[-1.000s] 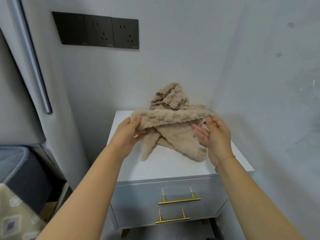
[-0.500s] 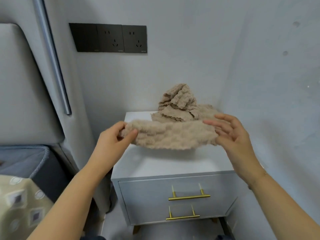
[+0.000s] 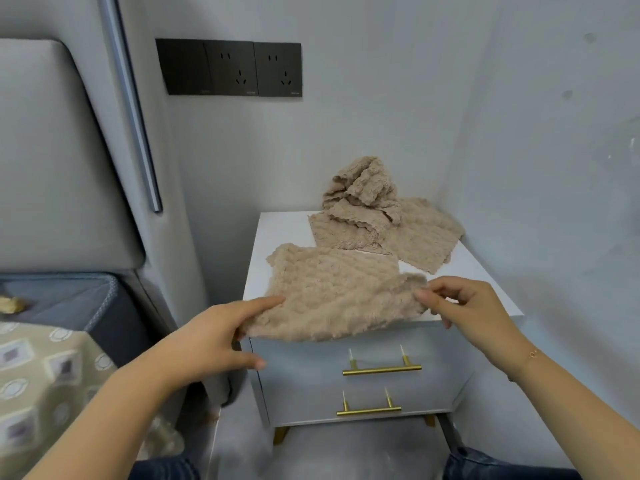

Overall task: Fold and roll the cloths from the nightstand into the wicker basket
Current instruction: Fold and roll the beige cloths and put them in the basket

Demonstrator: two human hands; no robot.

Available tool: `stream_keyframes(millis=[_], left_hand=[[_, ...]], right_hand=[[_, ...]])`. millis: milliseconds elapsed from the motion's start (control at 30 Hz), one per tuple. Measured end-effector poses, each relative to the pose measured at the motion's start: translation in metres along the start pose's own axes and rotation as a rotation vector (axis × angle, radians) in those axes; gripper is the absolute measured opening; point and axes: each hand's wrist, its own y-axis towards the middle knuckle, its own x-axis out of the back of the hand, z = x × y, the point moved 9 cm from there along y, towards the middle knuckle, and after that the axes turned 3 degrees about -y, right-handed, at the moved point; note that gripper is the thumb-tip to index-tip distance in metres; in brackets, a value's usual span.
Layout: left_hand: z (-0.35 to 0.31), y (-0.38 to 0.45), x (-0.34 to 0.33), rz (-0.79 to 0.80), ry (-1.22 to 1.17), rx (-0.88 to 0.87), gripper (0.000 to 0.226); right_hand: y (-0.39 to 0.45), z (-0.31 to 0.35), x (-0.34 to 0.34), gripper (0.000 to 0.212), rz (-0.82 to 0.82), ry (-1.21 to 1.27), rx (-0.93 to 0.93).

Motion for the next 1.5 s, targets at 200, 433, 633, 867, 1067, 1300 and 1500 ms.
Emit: stream_keyframes(millis=[200,433,633,867,1067,1300,1500], left_hand=[[-0.019,-0.001,0.028,-0.324,0.061,-0.101,0.029],[-0.016,-0.009,0.020,0.000,-0.619,0.001,0.028],[0.002,0.001,0.024,-0.089,-0.781,0.142,0.026],[0.036,0.027,0.025,-0.288,-0.658,0.290,0.024],[0.055,0.046,0.029,-0.402,-0.353,0.393,0.036],[0.057,0.060,0.033,-0.468,-0.013,0.418,0.033],[0.056,0.057,0.038,-0.583,-0.054,0.386,0.036]], right_hand=[[0.007,-0.007,0.003,0.018,-0.013,0.102,-0.035],[0.013,-0.019,-0.001,0.031,0.087,0.205,-0.139],[0.023,-0.042,-0.009,0.030,0.071,0.033,-0.238],[0.060,-0.053,-0.029,0.034,-0.051,-0.111,-0.227],[0.073,-0.061,-0.030,0.034,-0.132,-0.260,-0.194],[0.081,-0.063,-0.034,0.024,-0.146,-0.388,-0.169],[0.070,-0.042,-0.029,0.031,-0.141,-0.659,-0.143]])
